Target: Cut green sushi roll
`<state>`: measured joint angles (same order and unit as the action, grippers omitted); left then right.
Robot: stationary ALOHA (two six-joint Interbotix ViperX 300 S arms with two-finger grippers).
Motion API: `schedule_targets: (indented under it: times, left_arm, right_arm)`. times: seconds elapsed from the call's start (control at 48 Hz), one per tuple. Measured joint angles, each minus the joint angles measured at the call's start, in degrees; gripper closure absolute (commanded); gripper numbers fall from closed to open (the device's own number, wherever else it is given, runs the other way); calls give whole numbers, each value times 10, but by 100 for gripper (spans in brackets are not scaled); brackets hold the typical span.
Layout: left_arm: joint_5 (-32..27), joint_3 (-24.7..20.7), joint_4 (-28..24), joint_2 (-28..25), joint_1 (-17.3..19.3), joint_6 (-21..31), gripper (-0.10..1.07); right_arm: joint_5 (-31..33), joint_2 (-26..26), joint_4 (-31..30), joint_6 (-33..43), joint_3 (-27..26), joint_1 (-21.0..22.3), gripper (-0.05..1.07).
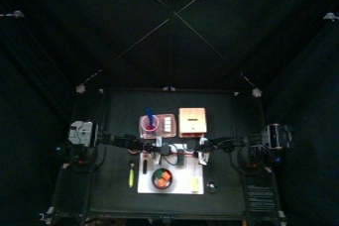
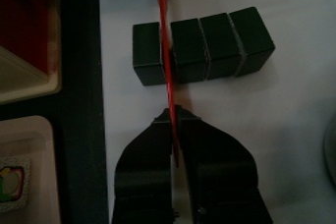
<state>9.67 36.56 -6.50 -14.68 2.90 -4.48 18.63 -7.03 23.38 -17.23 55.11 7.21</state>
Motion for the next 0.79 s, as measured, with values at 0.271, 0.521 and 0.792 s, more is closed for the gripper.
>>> schedule_targets:
  times: [0.271,0.521,0.792]
  left_arm:
    - [-4,6,0,62,-4,-1,60]
    - [-11,6,-1,74,-22,-1,60]
    - [-29,3,1,59,-38,0,60]
  right_arm:
    - [41,-90,-1,0,4,0,67]
    - [44,-125,11,0,15,-19,67]
    - [41,-115,28,1,19,-53,67]
